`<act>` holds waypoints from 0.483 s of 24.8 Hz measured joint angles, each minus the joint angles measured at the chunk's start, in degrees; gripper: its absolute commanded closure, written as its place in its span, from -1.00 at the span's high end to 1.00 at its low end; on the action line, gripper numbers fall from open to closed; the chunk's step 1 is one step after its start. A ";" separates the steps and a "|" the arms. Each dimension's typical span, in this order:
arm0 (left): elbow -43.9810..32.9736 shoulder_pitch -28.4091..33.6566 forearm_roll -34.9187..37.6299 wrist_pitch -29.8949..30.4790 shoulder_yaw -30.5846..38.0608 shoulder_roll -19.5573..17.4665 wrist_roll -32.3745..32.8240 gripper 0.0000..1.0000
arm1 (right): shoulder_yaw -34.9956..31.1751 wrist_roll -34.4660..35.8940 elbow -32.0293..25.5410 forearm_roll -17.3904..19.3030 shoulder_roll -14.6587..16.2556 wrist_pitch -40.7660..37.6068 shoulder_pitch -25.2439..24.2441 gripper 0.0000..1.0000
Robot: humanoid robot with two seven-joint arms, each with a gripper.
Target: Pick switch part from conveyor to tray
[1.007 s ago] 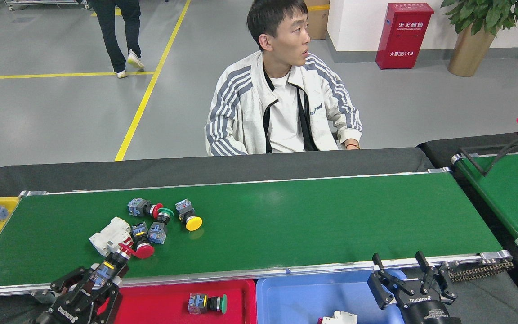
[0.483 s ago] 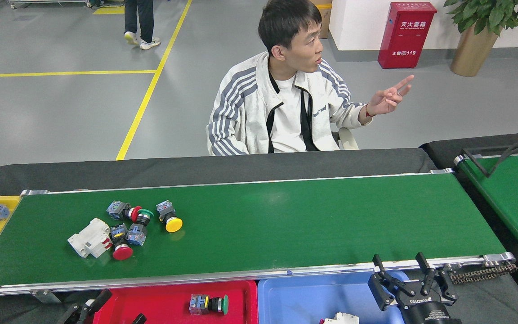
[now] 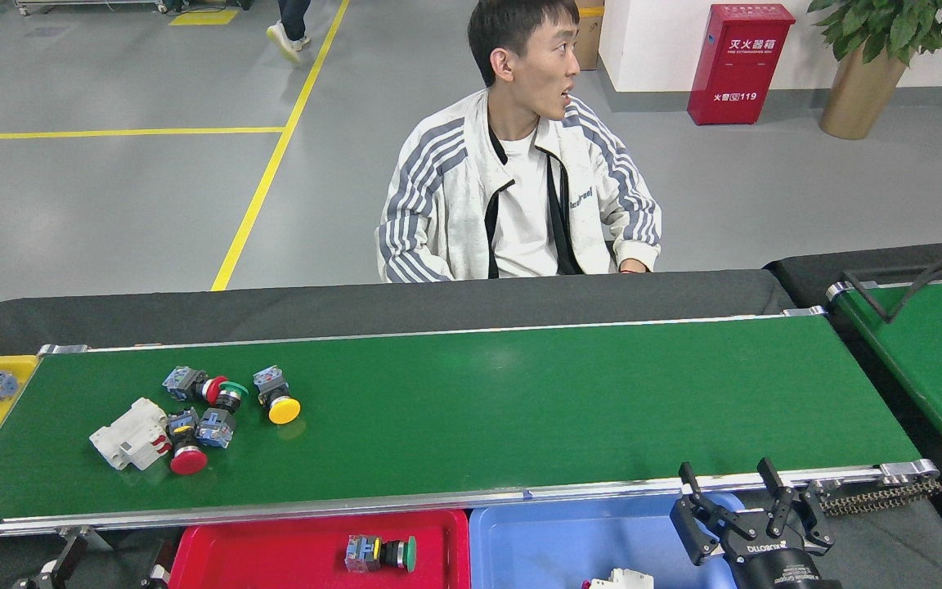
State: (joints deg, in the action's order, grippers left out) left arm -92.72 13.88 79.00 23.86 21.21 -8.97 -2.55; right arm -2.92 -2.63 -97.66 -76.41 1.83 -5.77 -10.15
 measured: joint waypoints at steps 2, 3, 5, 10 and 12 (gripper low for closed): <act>1.62 -2.89 0.00 -0.14 -0.76 -0.30 2.16 1.00 | 0.00 0.00 0.00 0.00 0.00 0.13 0.00 1.00; 2.76 -4.23 0.05 -0.22 -1.14 -0.32 3.15 1.00 | 0.00 0.00 0.00 0.00 0.00 0.13 -0.03 1.00; 5.63 -6.89 1.30 -0.34 -1.65 -0.58 4.04 1.00 | 0.00 0.00 0.00 0.00 0.12 0.02 -0.17 1.00; 13.91 -14.37 7.10 -1.39 -1.67 -0.66 4.79 1.00 | -0.01 0.00 0.00 0.00 0.44 -0.08 -0.43 1.00; 17.42 -16.81 7.48 -2.25 -1.67 -1.13 4.90 1.00 | 0.00 0.00 0.00 0.00 0.44 -0.08 -0.43 1.00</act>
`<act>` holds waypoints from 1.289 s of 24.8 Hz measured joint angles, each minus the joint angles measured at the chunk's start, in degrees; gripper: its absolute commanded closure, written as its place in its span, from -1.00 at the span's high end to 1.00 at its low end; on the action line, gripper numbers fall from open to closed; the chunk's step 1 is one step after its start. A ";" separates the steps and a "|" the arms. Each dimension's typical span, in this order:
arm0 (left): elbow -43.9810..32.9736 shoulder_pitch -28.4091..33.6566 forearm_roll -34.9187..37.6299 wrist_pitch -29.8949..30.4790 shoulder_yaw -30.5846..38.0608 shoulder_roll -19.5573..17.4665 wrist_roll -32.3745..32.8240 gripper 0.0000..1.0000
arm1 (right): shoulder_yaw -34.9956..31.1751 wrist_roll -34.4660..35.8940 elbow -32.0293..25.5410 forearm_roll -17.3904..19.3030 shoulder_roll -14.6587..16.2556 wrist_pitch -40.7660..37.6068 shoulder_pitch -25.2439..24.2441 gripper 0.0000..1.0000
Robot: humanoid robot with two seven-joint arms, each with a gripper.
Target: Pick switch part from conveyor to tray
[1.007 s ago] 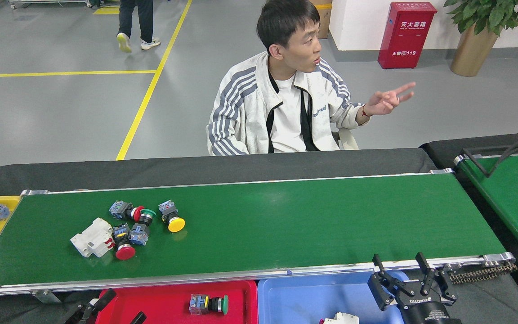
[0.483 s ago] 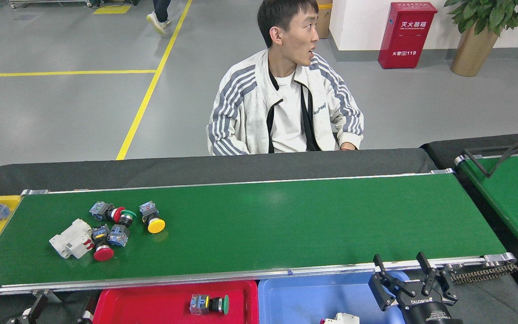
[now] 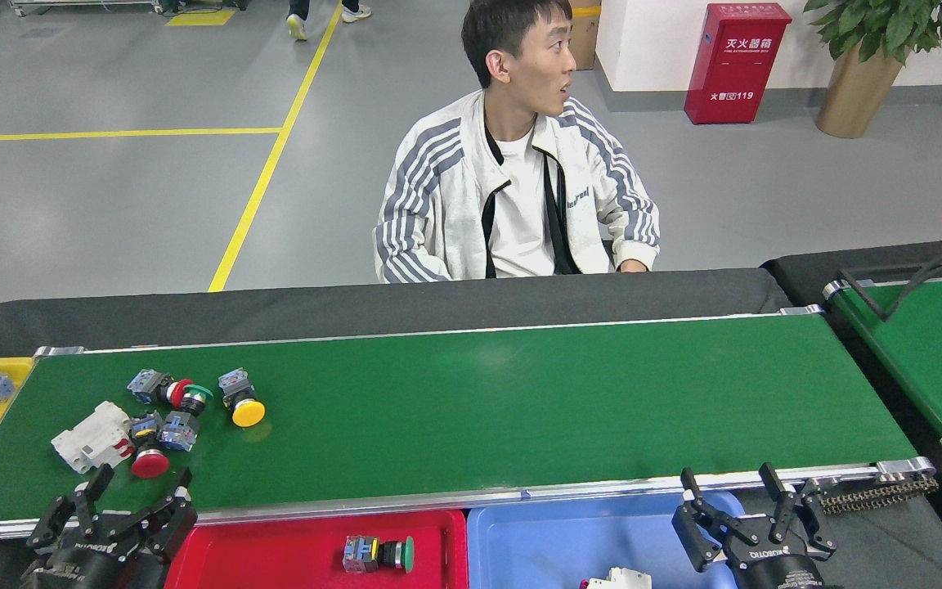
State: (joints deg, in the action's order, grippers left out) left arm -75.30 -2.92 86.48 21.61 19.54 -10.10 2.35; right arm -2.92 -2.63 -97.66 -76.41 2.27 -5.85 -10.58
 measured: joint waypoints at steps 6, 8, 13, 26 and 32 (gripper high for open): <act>10.49 -6.54 0.06 -2.98 -0.13 -4.40 0.11 1.00 | 0.00 0.00 0.00 0.00 0.00 -0.03 0.00 1.00; 14.56 -9.93 0.07 -3.47 -0.16 -4.77 0.19 1.00 | 0.00 0.00 0.00 0.00 0.00 -0.04 0.00 1.00; 22.54 -15.77 0.07 -3.78 -0.21 -5.87 0.15 1.00 | 0.01 0.00 0.00 0.00 0.00 -0.05 0.00 1.00; 25.44 -17.50 -2.66 -2.75 -0.85 -5.45 -0.79 -0.73 | 0.23 0.00 0.00 0.00 0.00 -0.11 -0.05 1.00; 17.13 -12.34 -5.81 4.51 -0.87 -5.45 -2.01 -0.78 | 0.21 0.00 0.00 0.03 0.00 -0.21 -0.06 1.00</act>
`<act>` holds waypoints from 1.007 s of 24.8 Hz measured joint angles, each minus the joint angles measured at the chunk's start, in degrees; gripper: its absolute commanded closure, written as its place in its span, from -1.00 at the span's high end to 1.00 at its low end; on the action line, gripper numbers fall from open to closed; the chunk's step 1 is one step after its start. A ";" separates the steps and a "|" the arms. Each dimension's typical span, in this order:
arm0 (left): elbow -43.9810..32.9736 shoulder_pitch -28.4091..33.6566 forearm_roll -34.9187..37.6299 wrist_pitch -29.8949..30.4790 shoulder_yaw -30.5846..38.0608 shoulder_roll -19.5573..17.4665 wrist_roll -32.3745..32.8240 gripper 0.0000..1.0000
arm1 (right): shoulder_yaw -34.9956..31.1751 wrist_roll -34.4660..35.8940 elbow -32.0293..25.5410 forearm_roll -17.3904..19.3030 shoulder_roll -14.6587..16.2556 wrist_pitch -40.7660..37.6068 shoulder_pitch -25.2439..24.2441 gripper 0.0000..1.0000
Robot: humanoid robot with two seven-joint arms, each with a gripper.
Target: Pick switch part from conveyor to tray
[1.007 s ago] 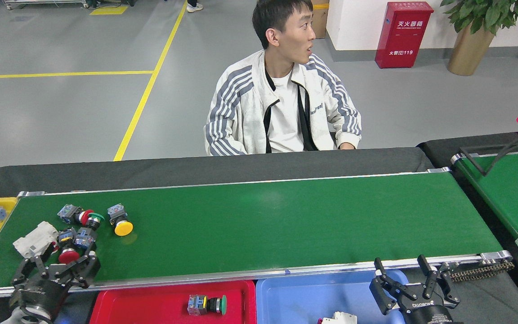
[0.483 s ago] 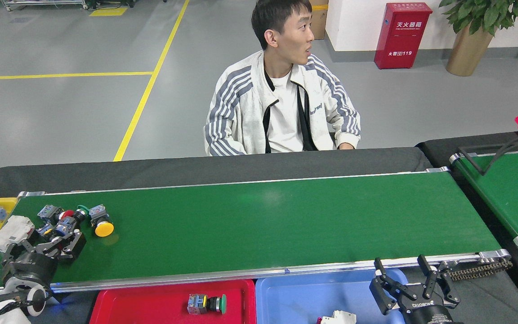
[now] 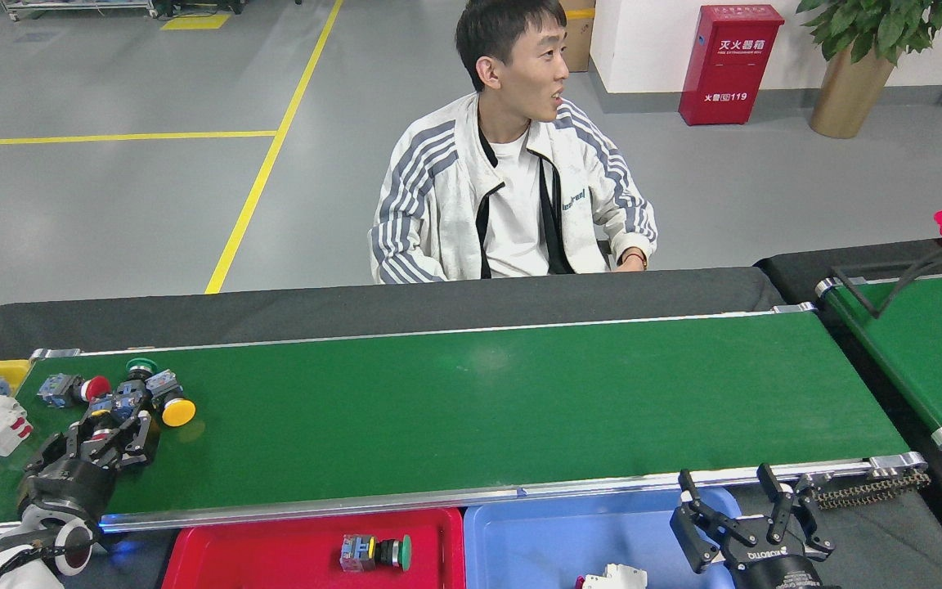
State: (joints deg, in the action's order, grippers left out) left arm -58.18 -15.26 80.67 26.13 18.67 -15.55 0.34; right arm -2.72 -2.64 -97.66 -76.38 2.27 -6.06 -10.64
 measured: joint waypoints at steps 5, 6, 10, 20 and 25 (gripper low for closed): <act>-17.88 14.50 -5.40 9.16 -0.02 0.00 -0.17 -0.78 | -0.15 -0.03 -0.01 0.06 0.00 -0.13 0.00 1.00; -21.27 17.69 -6.46 11.32 -0.05 0.00 -0.17 -0.77 | -0.15 -0.05 -0.01 0.06 0.00 -0.13 0.00 1.00; -34.46 30.90 -8.46 17.20 -0.12 1.21 0.07 -0.76 | -0.16 -0.10 -0.64 0.11 0.00 -0.05 0.00 1.00; -42.70 40.62 -8.27 18.62 -2.60 10.00 0.48 1.00 | -0.17 -0.20 -0.74 0.13 0.00 -0.03 0.00 1.00; -42.77 40.15 -8.42 18.63 2.18 10.58 0.61 1.00 | -0.17 -0.14 -0.74 0.13 0.00 -0.03 0.00 1.00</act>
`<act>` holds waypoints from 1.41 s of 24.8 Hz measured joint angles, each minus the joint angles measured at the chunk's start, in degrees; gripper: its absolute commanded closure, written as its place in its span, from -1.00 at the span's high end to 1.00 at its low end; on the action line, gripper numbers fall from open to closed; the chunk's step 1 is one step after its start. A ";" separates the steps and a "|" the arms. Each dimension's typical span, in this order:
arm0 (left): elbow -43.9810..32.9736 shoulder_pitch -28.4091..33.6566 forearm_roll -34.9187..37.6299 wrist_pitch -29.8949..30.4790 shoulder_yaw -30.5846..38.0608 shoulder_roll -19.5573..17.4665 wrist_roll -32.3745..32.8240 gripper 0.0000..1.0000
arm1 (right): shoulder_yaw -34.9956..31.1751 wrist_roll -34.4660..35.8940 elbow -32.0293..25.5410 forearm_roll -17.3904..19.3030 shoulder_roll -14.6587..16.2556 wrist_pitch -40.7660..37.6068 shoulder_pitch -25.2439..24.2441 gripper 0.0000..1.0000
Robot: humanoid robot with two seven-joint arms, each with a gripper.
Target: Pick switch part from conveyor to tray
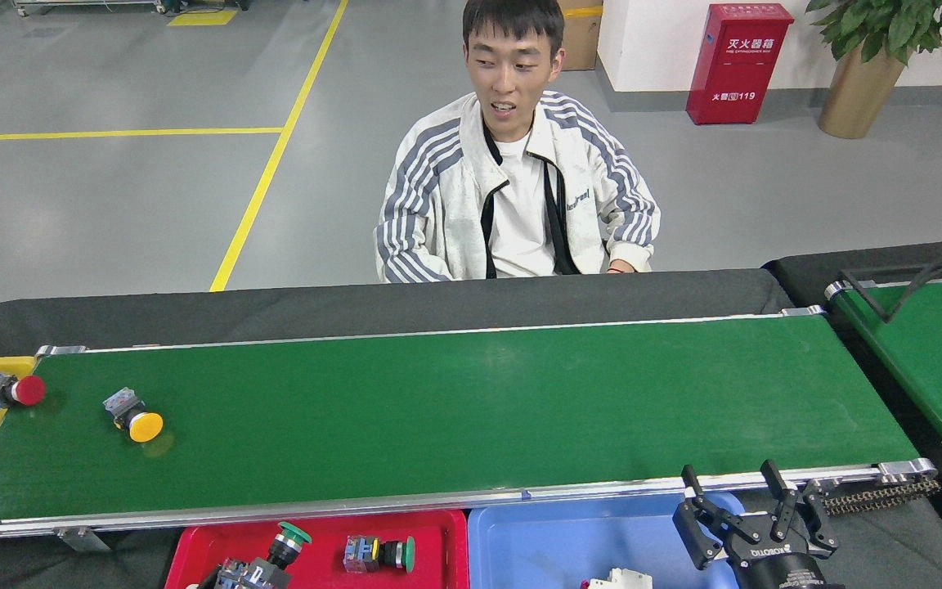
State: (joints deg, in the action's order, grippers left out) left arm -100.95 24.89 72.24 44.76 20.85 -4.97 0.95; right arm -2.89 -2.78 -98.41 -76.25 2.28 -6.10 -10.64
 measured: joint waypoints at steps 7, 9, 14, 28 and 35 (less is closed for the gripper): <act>0.72 -2.70 0.32 -2.05 8.81 0.91 0.02 1.00 | 0.00 0.02 -0.01 0.00 0.37 0.00 0.00 1.00; 2.38 -4.35 0.76 -7.83 9.51 -0.29 0.00 1.00 | -0.02 0.06 -0.01 0.00 0.37 0.00 -0.01 1.00; 4.32 -6.19 1.23 -13.49 9.77 -2.85 -0.06 1.00 | -0.05 0.11 -0.34 0.03 0.37 0.00 -0.01 1.00; 45.18 -38.50 14.05 -23.75 7.77 -16.75 -0.26 1.00 | -0.08 0.15 -0.67 0.08 0.37 0.11 -0.33 1.00; 53.45 -43.37 14.05 -24.37 4.81 -18.07 -0.21 1.00 | -0.08 0.15 -0.68 0.08 0.37 0.18 -0.49 1.00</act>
State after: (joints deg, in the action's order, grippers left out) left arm -47.50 -18.48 86.29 20.39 25.66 -23.04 0.74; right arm -2.97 -2.64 -99.08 -76.17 2.65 -5.91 -11.13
